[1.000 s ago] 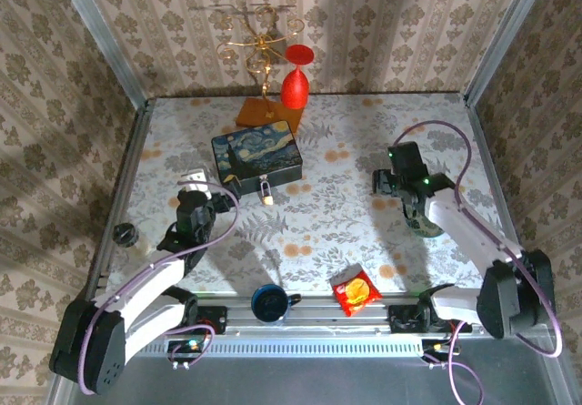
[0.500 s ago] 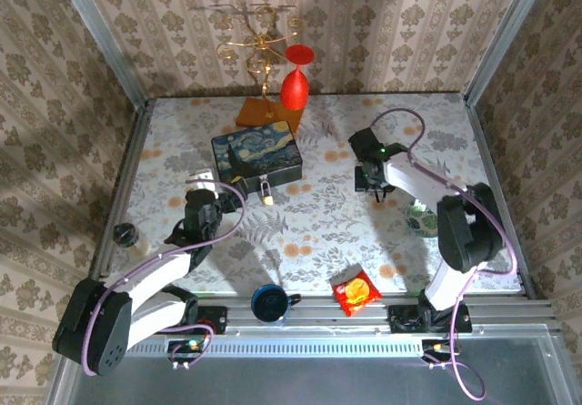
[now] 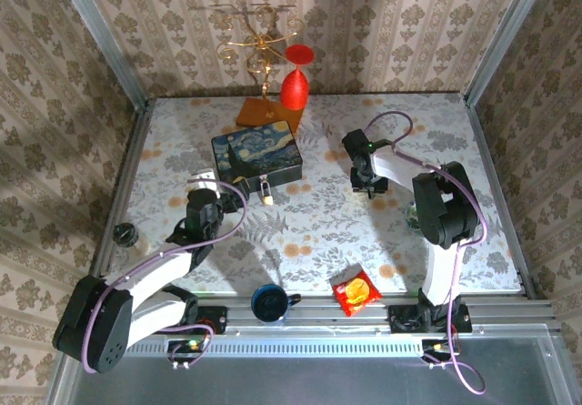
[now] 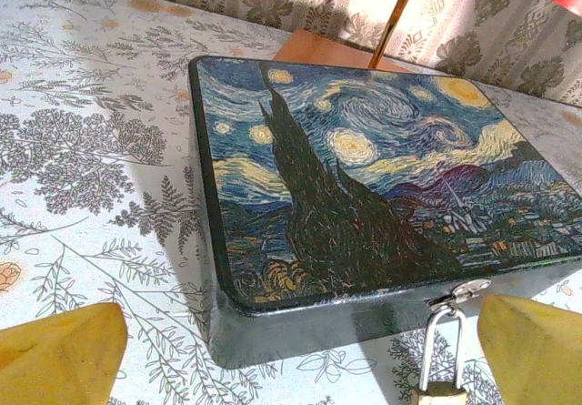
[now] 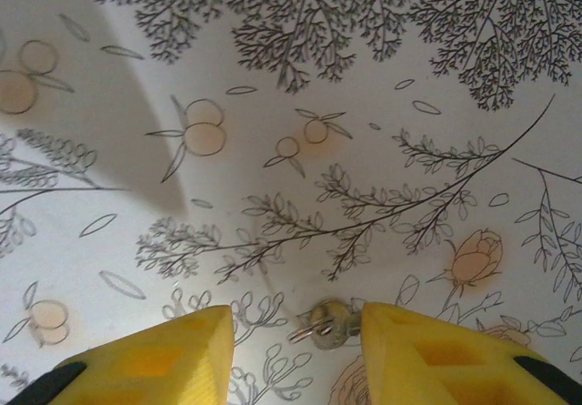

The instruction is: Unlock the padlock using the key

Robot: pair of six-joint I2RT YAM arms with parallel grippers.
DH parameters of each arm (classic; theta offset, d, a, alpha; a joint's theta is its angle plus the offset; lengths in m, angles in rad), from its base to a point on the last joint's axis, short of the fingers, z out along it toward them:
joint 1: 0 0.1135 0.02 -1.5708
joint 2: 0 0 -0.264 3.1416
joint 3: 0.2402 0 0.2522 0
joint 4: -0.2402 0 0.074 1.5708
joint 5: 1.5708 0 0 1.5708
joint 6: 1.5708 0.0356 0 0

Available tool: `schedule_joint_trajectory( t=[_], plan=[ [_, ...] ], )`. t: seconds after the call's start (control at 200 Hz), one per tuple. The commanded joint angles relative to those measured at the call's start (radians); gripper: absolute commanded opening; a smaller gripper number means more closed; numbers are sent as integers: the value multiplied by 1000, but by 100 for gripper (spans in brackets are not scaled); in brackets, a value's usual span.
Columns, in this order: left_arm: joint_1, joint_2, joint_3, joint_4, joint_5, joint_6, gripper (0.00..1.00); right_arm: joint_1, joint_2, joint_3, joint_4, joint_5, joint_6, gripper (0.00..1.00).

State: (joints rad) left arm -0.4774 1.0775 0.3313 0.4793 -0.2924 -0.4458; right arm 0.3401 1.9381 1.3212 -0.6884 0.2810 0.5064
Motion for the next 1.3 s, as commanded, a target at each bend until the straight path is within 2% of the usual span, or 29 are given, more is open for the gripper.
schedule_joint_trajectory(
  t=[0.0, 0.43, 0.835, 1.151, 1.296],
  plan=[
    [-3, 18, 32, 13, 3, -14, 100, -12, 7, -15, 3, -14, 28, 41],
    [-4, 67, 49, 36, 18, -33, 100, -24, 23, -45, 28, -41, 10, 33],
    [-3, 76, 53, 46, 24, -31, 100, -24, -68, -140, 0, 86, 88, 32],
    [-4, 78, 54, 51, 28, -27, 100, -22, -81, -162, 32, 61, 123, 29],
    [-4, 81, 55, 52, 24, -27, 100, -8, -100, -162, 47, 64, 159, 33]
  ],
)
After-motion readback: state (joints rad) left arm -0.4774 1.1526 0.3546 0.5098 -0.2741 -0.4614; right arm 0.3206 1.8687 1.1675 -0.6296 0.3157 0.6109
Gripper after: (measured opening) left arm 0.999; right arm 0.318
